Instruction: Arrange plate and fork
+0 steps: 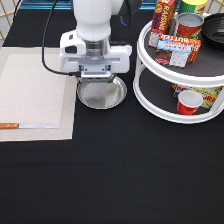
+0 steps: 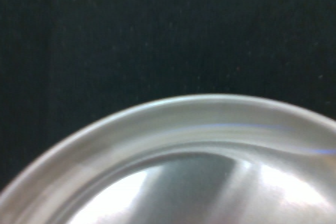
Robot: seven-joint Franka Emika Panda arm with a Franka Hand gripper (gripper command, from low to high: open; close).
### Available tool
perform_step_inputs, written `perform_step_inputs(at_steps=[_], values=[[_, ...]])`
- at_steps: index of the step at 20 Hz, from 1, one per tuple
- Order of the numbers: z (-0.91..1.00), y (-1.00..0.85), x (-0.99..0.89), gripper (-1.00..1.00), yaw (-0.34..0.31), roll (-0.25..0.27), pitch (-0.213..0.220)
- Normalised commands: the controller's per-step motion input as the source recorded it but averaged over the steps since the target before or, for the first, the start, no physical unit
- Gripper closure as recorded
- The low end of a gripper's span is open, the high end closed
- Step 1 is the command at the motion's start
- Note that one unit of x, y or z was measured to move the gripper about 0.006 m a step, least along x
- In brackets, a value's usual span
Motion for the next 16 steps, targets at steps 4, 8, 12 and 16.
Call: perform_step_inputs(at_steps=[4, 8, 12, 16], values=[[-0.11, 0.00, 0.34, -1.00, 0.011, 0.076, 0.110], [-0.14, -0.02, 0.29, -1.00, 0.006, 0.097, 0.117], [-0.11, -0.11, 0.31, -1.00, 0.001, 0.102, 0.117], [-0.02, -0.25, 0.36, -1.00, 0.000, 0.097, 0.114]])
